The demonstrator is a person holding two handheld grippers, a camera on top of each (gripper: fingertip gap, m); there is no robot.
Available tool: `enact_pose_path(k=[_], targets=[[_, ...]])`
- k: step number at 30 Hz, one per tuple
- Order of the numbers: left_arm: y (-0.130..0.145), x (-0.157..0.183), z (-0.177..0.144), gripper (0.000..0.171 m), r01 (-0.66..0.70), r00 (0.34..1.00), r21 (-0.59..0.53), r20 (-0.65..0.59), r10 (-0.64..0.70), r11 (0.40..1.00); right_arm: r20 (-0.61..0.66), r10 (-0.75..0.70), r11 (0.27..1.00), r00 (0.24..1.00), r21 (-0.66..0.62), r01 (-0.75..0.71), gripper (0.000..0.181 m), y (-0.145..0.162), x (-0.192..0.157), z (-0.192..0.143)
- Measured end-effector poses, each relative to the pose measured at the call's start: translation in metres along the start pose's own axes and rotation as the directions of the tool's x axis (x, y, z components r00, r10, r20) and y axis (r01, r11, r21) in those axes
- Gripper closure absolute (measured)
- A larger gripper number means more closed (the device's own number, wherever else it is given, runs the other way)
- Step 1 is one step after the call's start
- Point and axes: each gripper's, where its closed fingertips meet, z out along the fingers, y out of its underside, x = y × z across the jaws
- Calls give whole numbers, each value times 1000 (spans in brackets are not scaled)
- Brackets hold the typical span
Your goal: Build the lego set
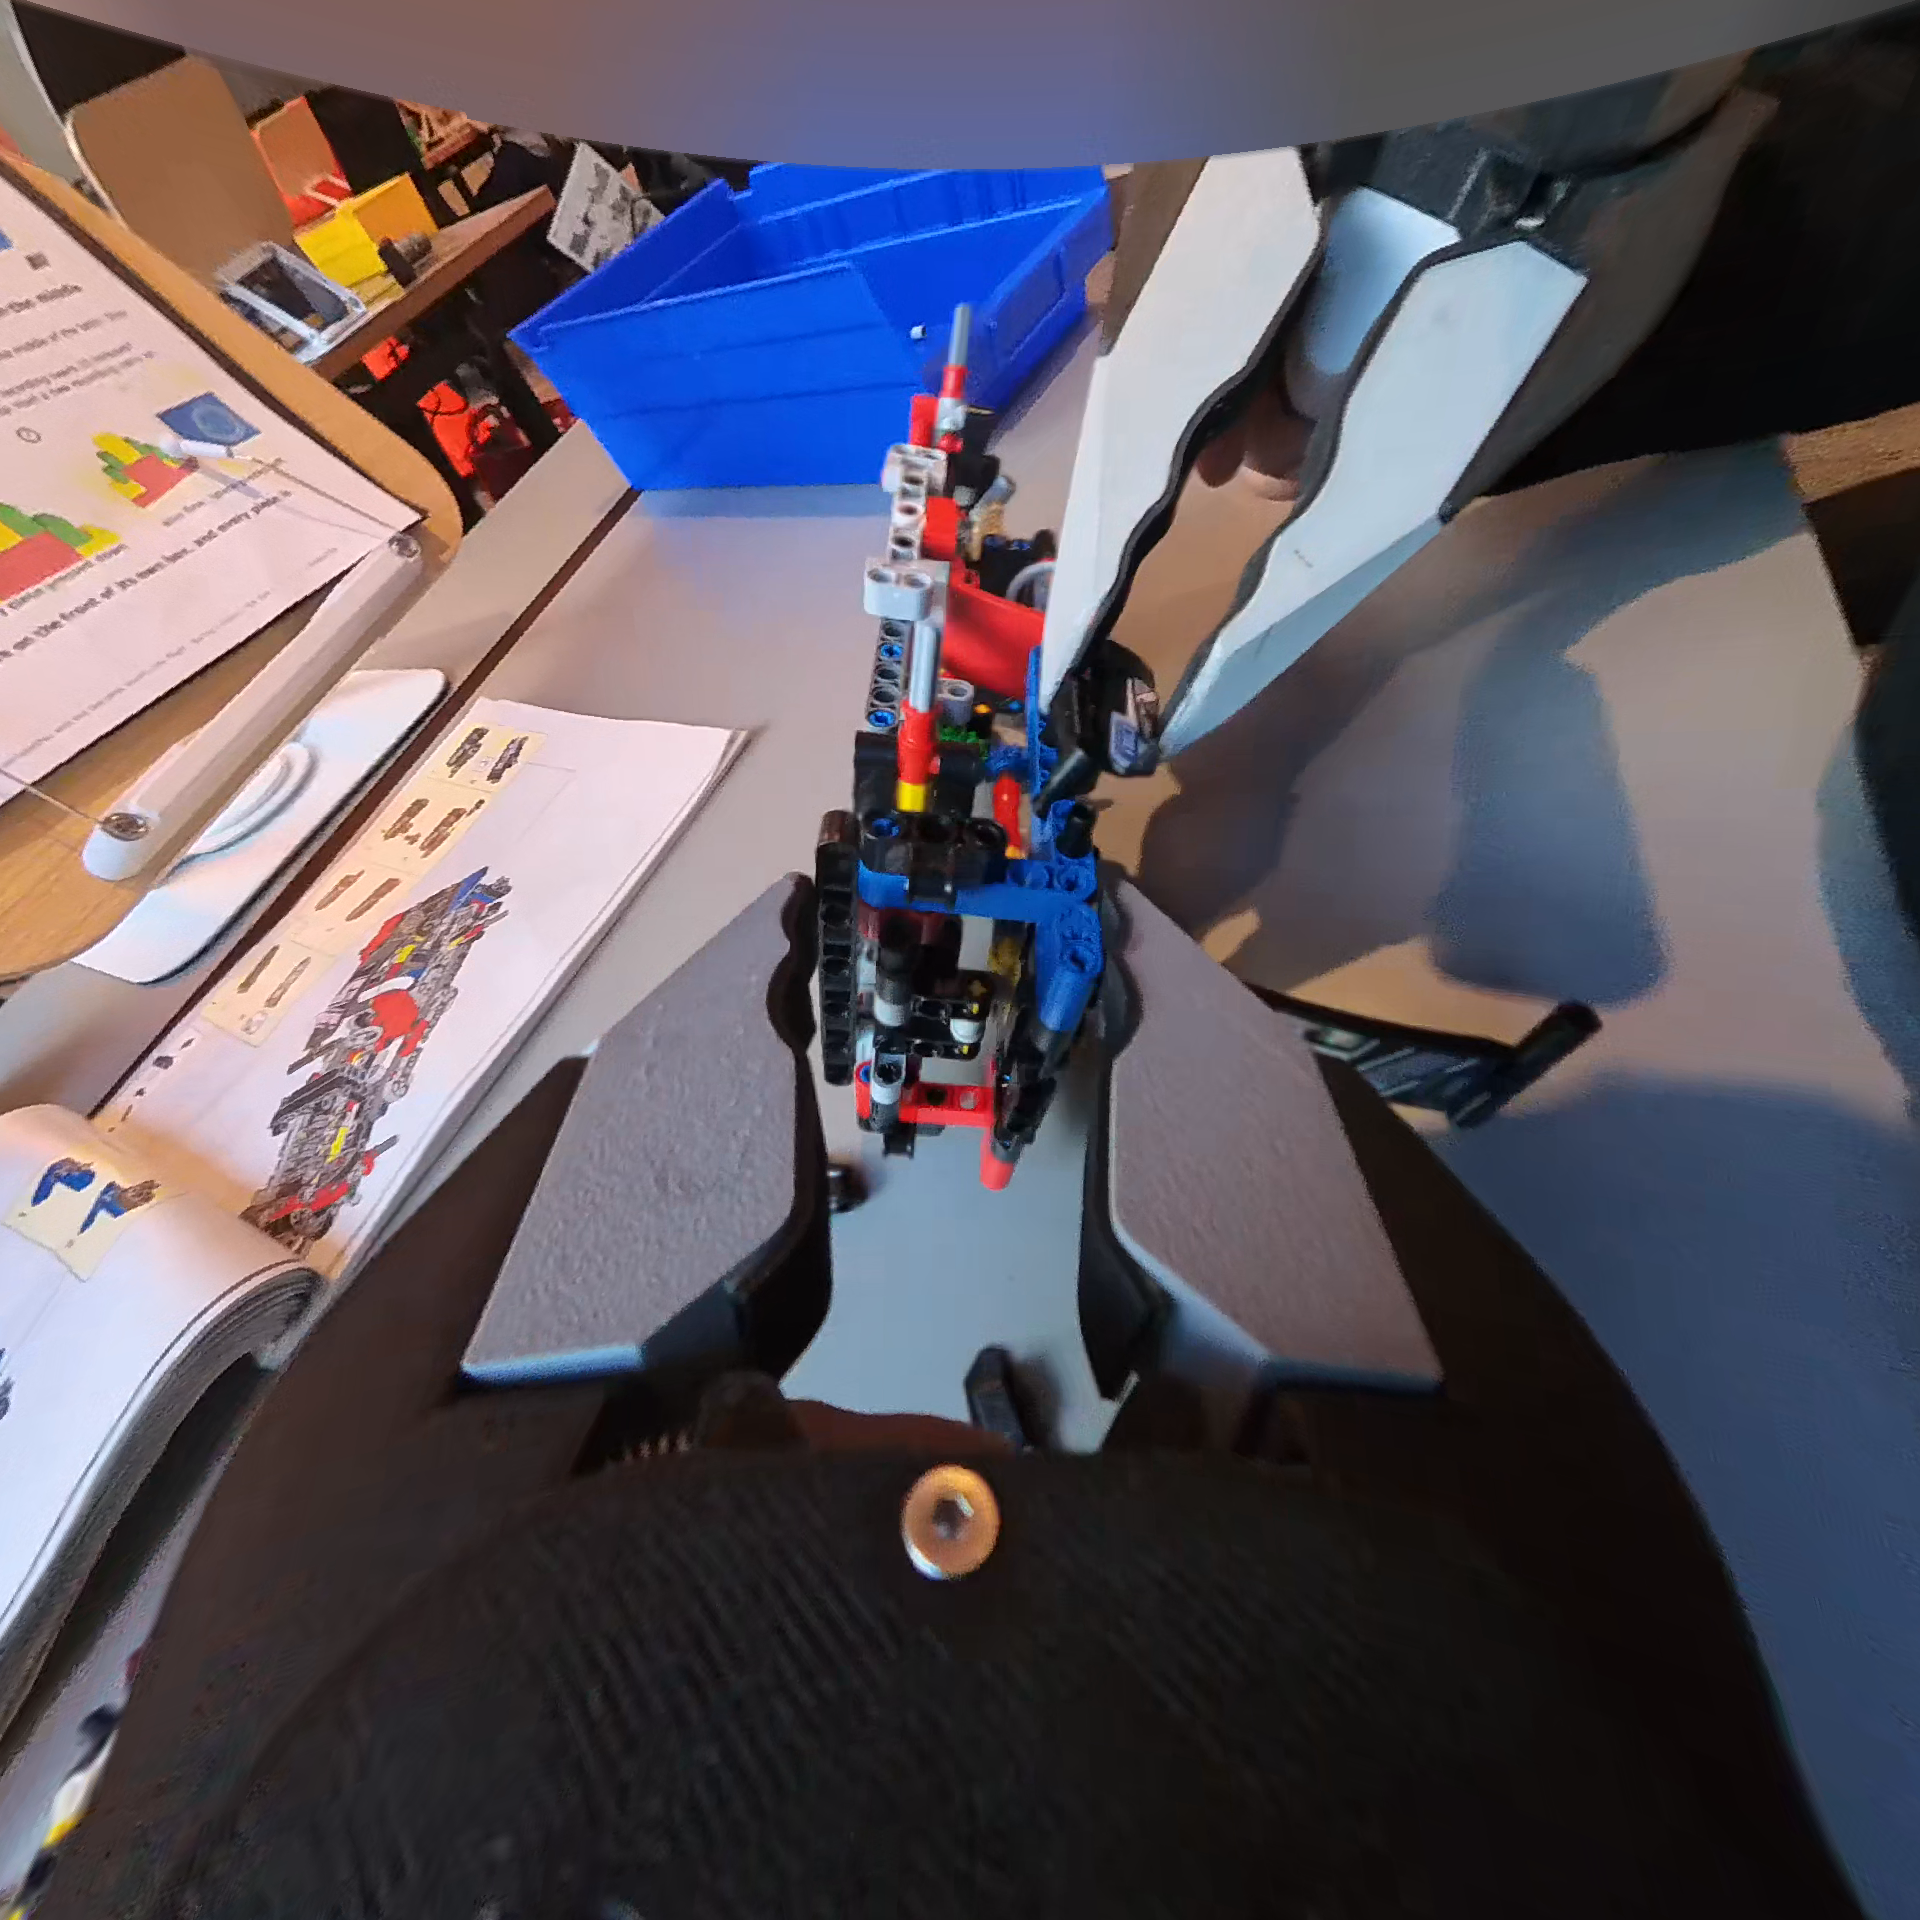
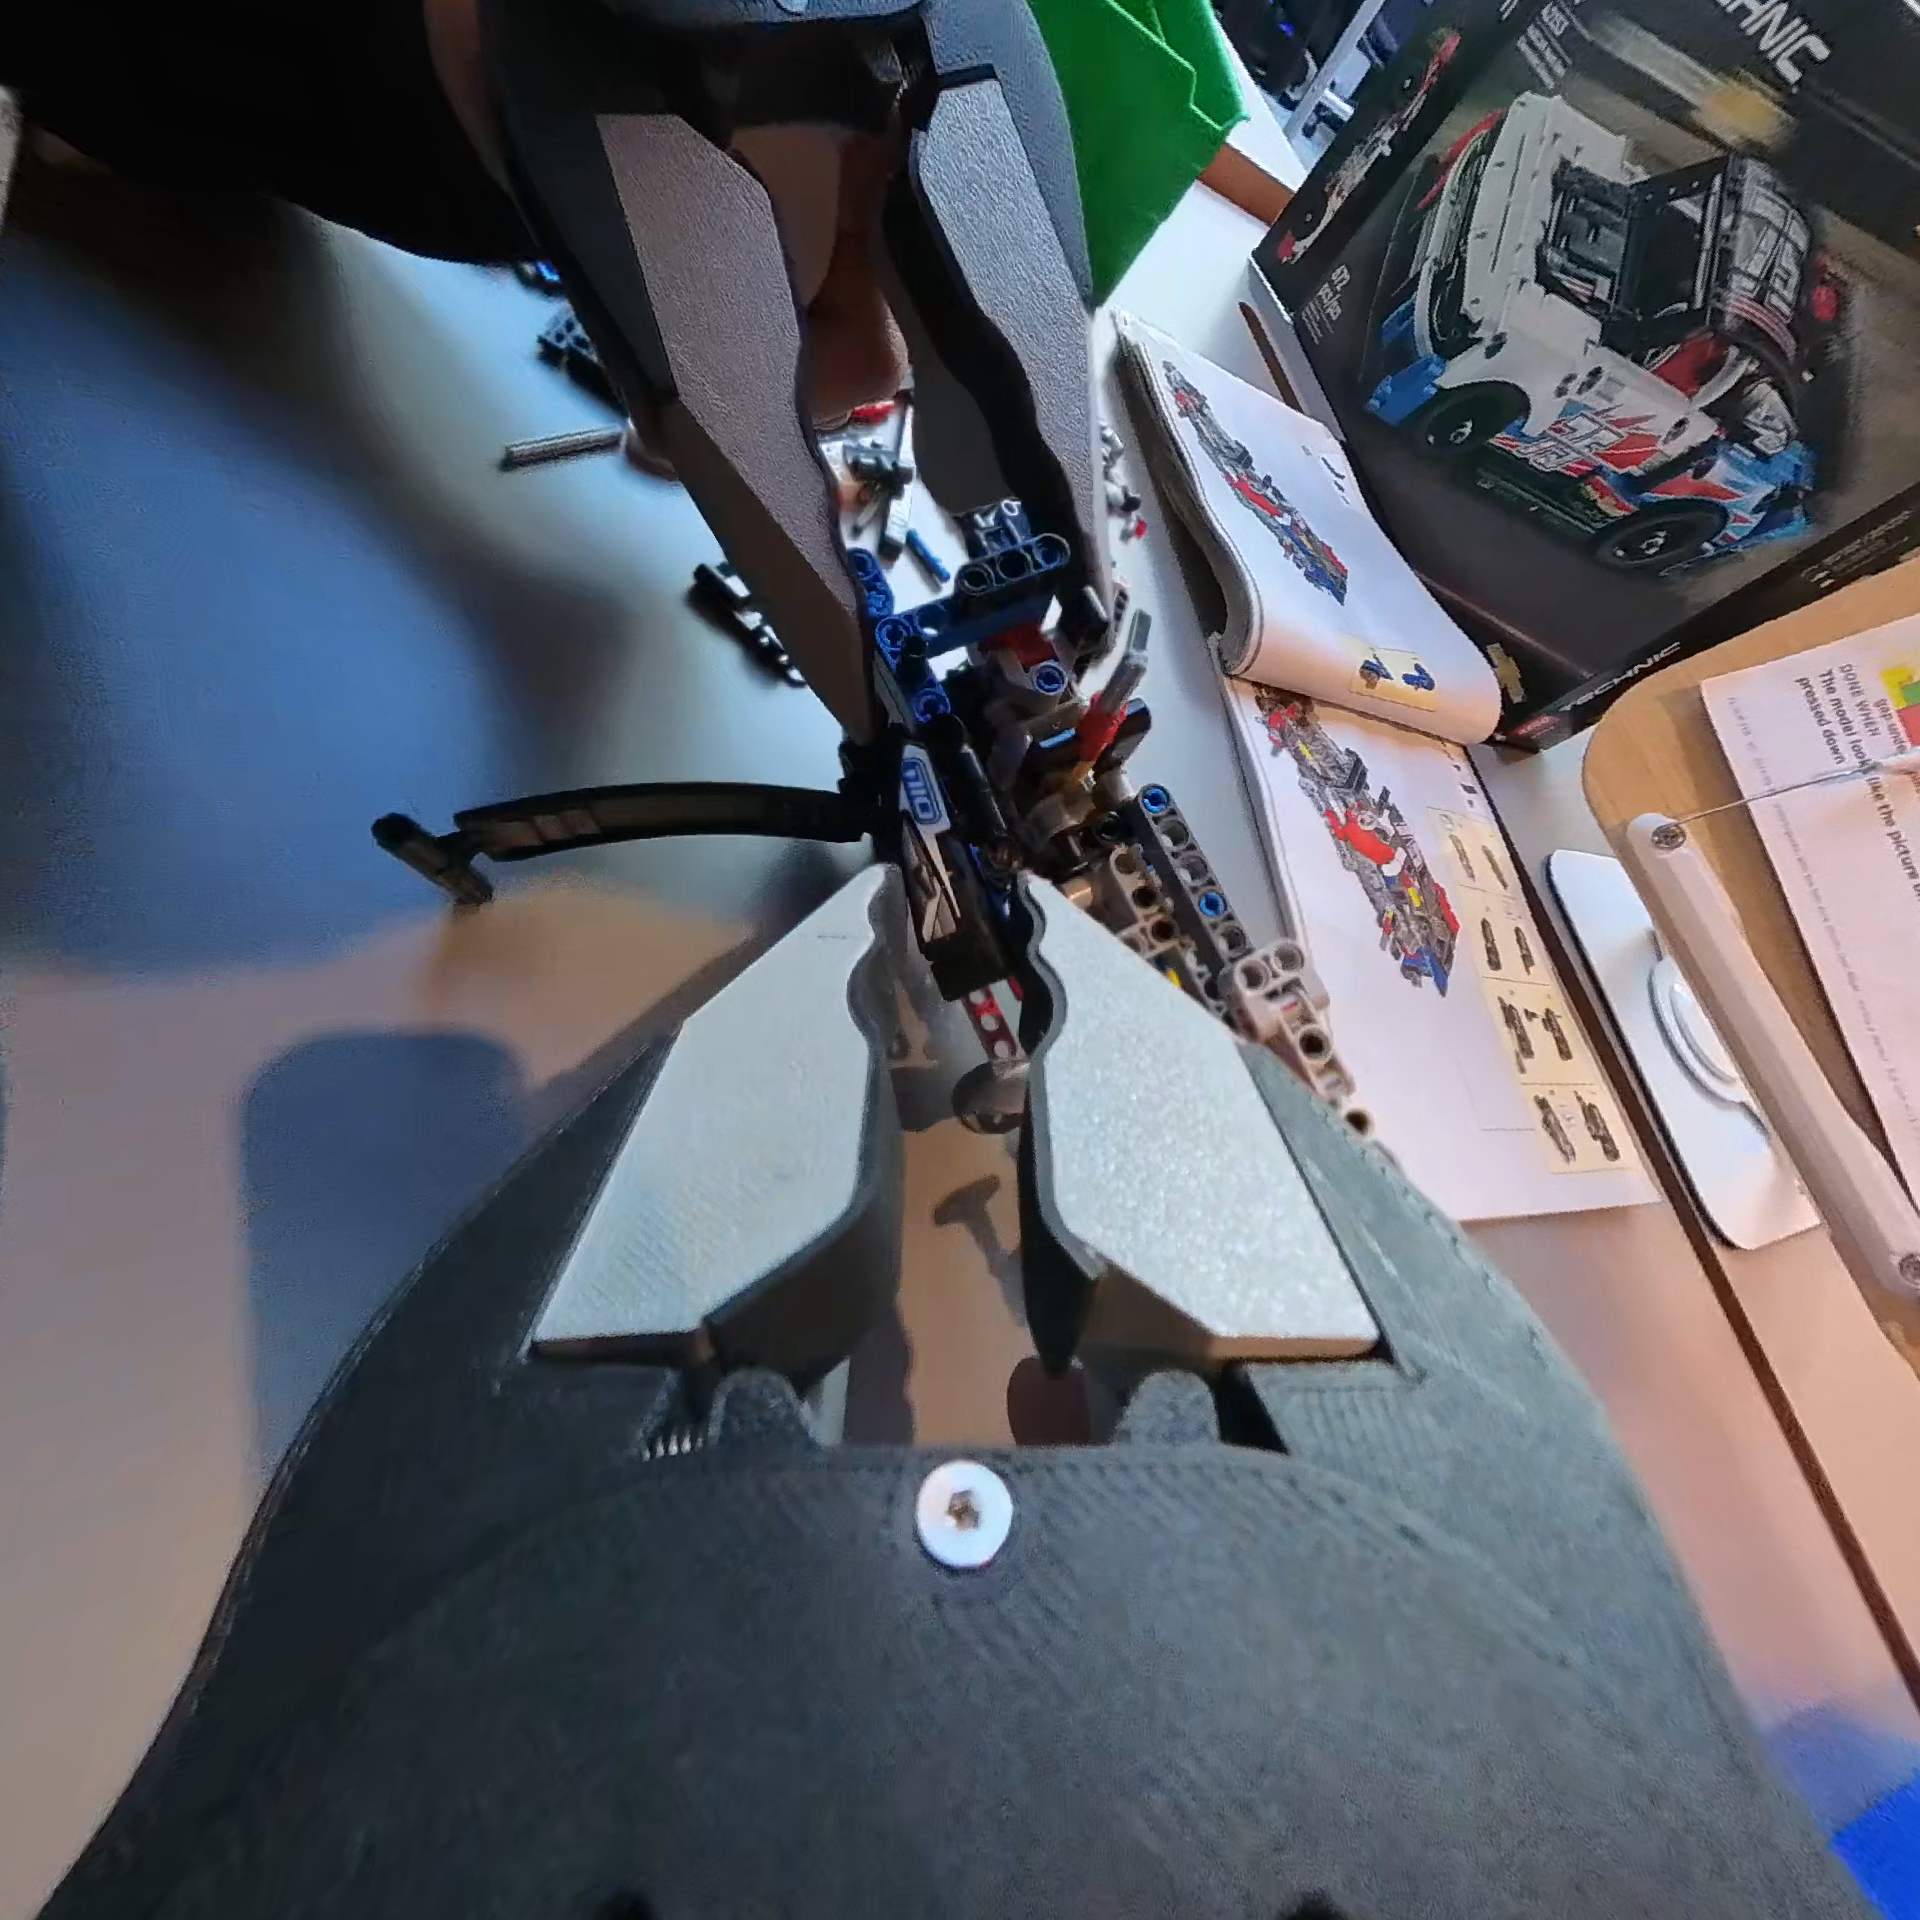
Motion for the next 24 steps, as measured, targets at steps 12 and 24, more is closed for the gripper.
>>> enact_pose_path(k=[12, 24], targets=[[-39, 13, -26, 144, -39, 999, 156, -1, 40, 987, 60, 123, 972, 991, 195, -132, 166, -16, -13, -30], [-41, 88, -17, 154, 643, 735, 9, -290, -613, 766, -241, -318, 945, 917, 0, 328, 165, -2, -33, -27]])
